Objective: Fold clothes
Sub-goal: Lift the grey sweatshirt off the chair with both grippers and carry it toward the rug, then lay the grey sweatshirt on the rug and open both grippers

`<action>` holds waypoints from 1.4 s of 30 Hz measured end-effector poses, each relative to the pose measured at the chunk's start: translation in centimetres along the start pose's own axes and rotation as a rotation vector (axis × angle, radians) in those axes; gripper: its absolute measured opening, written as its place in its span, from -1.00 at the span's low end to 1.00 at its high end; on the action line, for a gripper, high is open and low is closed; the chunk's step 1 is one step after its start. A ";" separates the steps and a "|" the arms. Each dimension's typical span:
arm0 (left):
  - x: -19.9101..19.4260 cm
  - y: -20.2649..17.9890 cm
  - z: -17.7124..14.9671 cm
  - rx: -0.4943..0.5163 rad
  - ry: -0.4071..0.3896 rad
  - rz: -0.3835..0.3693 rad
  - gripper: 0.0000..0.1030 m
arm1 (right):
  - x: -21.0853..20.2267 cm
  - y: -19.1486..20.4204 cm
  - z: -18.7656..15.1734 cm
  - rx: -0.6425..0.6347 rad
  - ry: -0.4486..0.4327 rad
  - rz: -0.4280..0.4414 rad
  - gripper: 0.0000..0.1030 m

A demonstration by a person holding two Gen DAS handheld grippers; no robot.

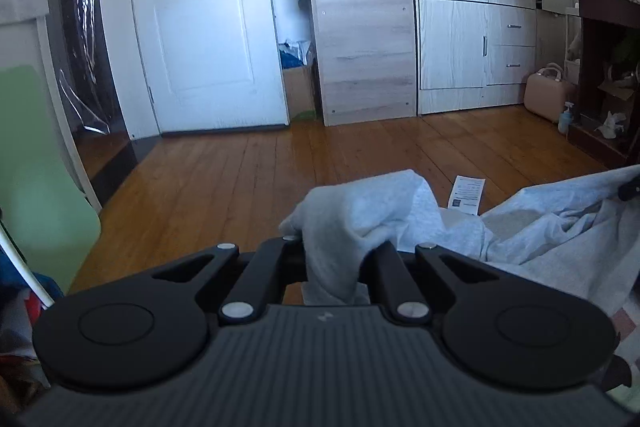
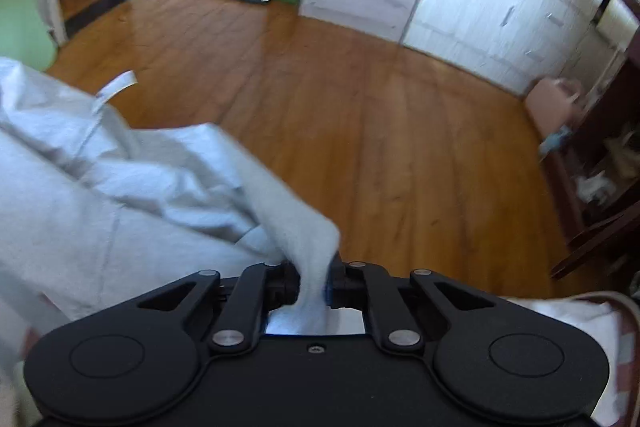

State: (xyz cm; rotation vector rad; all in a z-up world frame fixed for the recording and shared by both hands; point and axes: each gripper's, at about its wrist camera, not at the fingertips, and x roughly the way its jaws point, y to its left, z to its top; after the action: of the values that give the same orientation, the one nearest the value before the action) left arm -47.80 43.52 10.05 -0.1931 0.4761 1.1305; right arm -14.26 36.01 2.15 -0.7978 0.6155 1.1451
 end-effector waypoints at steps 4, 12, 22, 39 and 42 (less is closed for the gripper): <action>3.8 -0.9 -2.0 -0.042 0.046 -0.035 -0.91 | 3.4 -2.3 2.2 0.078 -0.006 -0.117 -0.85; 12.8 -4.5 -10.4 -0.161 0.264 -0.214 -0.85 | 11.4 -4.8 -1.5 0.290 0.006 0.001 -0.50; 16.1 -1.3 -16.2 -0.434 0.413 -0.431 -0.88 | 13.1 4.9 -8.5 -0.056 0.034 0.310 -0.49; 15.9 -1.7 -17.6 -0.677 0.331 -0.831 -0.91 | 15.2 20.8 -10.0 -0.500 -0.199 0.156 -0.26; 15.3 -1.1 -17.3 -0.634 0.277 -0.783 -0.85 | 13.9 17.1 -8.2 -0.282 -0.225 0.184 -0.96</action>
State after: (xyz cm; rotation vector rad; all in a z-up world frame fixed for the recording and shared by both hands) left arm -46.25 49.01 -12.33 -1.0085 0.2256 0.4439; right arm -26.53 40.45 -17.42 -0.8474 0.3477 1.4904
